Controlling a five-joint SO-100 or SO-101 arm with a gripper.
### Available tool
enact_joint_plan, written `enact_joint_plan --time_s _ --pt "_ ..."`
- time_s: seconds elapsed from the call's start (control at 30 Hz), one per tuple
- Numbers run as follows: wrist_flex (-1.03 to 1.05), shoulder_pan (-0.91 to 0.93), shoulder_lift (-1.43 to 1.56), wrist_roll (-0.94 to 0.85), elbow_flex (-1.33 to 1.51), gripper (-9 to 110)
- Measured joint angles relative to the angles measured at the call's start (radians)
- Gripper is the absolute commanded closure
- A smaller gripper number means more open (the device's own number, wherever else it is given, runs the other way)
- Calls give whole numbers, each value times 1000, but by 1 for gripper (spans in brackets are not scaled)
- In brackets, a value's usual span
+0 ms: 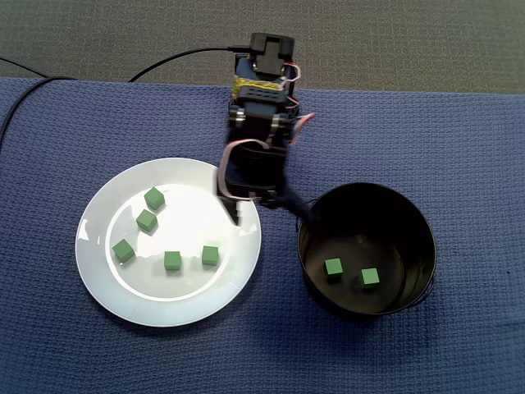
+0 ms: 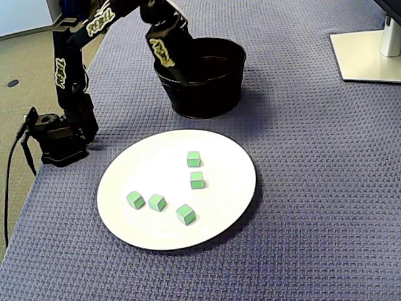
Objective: Pick up the items on the white plate and put them in the black container.
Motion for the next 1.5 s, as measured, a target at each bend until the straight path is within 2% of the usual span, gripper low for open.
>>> enact_joint_plan --time_s 0.2,0.5,0.73,1.1,1.5 --pt "0 92 -23 -17 51 51" --pt "-21 195 -158 -219 63 52" --pt "-60 230 -281 -307 57 52" --pt "-207 253 -431 -344 38 52" --pt "-215 253 -494 -350 38 55"
